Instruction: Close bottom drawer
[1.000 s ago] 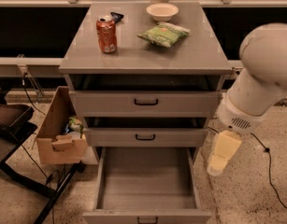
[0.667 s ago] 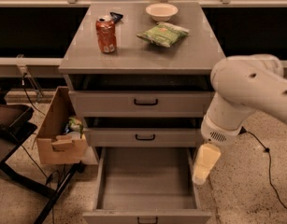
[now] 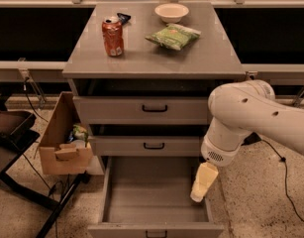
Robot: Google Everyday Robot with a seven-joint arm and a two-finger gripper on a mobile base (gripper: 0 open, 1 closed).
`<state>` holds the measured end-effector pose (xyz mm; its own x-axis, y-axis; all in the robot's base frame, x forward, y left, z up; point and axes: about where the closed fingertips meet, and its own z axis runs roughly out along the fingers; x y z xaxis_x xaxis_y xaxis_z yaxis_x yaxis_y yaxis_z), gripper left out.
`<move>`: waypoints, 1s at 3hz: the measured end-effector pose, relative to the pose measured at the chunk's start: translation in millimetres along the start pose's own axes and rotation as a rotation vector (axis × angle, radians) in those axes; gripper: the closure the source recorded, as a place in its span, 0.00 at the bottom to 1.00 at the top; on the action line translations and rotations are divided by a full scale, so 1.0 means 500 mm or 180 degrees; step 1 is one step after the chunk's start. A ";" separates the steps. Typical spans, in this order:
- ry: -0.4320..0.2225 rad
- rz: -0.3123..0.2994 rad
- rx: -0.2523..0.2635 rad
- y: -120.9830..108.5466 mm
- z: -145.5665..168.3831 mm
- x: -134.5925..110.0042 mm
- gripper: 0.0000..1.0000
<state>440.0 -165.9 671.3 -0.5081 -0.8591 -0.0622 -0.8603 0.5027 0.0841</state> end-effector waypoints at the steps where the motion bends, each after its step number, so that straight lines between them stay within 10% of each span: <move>1: 0.0103 0.0050 -0.0163 0.011 0.117 0.013 0.00; 3: 0.0457 0.0391 -0.0740 0.038 0.447 0.100 0.43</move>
Offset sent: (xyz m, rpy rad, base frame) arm -0.0643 -0.0161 -0.2641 -0.0117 0.3549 -0.1280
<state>389.3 -177.8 447.4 -0.5825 -0.8063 0.1026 -0.7519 0.5825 0.3087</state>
